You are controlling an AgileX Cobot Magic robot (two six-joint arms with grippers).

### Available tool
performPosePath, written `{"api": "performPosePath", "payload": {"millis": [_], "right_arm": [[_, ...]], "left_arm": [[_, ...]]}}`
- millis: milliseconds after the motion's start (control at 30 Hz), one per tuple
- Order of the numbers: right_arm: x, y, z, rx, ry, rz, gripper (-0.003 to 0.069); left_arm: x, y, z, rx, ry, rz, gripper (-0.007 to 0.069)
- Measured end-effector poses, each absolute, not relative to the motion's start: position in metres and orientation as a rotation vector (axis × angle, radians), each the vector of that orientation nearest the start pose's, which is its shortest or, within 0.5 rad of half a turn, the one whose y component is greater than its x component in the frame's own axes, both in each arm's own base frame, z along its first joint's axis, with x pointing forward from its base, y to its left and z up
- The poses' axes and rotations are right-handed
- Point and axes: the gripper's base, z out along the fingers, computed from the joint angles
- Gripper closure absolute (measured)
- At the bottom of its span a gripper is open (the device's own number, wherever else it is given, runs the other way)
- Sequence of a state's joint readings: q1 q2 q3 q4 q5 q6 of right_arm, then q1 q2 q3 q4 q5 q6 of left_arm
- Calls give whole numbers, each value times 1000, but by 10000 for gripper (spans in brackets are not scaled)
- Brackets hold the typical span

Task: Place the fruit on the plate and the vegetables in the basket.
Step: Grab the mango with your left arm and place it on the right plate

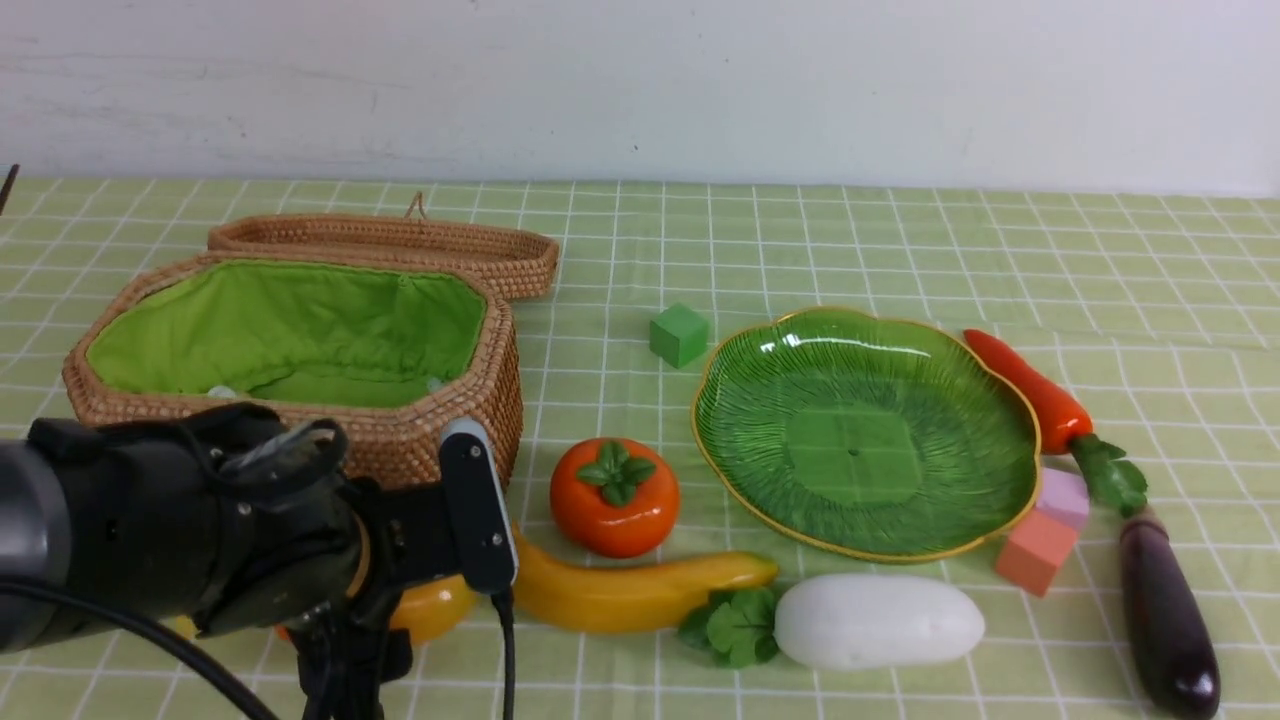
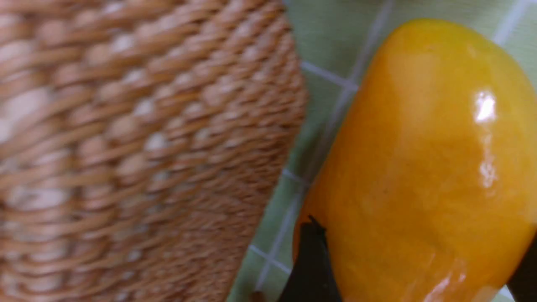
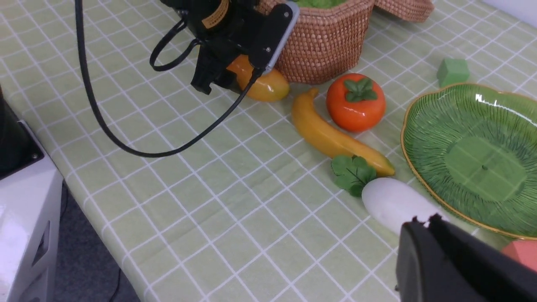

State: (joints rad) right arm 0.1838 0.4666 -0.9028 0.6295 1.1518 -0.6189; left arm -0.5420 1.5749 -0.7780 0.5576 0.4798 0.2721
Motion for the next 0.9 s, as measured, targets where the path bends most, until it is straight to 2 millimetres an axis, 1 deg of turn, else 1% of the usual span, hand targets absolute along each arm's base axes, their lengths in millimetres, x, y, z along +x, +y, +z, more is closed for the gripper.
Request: {"api": "performPosePath", "payload": {"millis": [133, 233, 333, 400, 433, 467, 500, 600, 633, 733, 833, 900], "right_arm": [[27, 55, 389, -847, 1885, 517, 624], [26, 55, 388, -850, 1888, 518, 624], [26, 55, 388, -852, 1890, 520, 624], [26, 56, 388, -852, 1889, 521, 624], [26, 56, 389, -852, 1888, 526, 624], [26, 56, 389, -852, 1888, 526, 624], [26, 56, 389, -851, 1885, 535, 624], [26, 56, 389, -851, 1884, 538, 622], [25, 57, 389, -851, 1883, 541, 620], [25, 57, 389, -851, 1882, 546, 617], [25, 57, 389, -853, 1884, 547, 617], [25, 57, 389, -853, 1884, 547, 617]], "left_arm": [[250, -131, 180, 1590, 2173, 381, 111], [251, -132, 180, 1561, 2181, 368, 104], [252, -134, 177, 1545, 2184, 348, 59], [254, -136, 172, 1542, 2193, 330, 27], [253, -137, 166, 1554, 2203, 324, 14], [254, -137, 165, 1556, 2205, 324, 12], [254, -138, 160, 1569, 2215, 324, 6], [254, -138, 158, 1576, 2216, 326, 21], [255, -139, 159, 1574, 2217, 328, 53], [255, -138, 160, 1569, 2220, 331, 66], [251, -133, 165, 1569, 2251, 362, 67], [246, -128, 174, 1544, 2282, 382, 67]]}}
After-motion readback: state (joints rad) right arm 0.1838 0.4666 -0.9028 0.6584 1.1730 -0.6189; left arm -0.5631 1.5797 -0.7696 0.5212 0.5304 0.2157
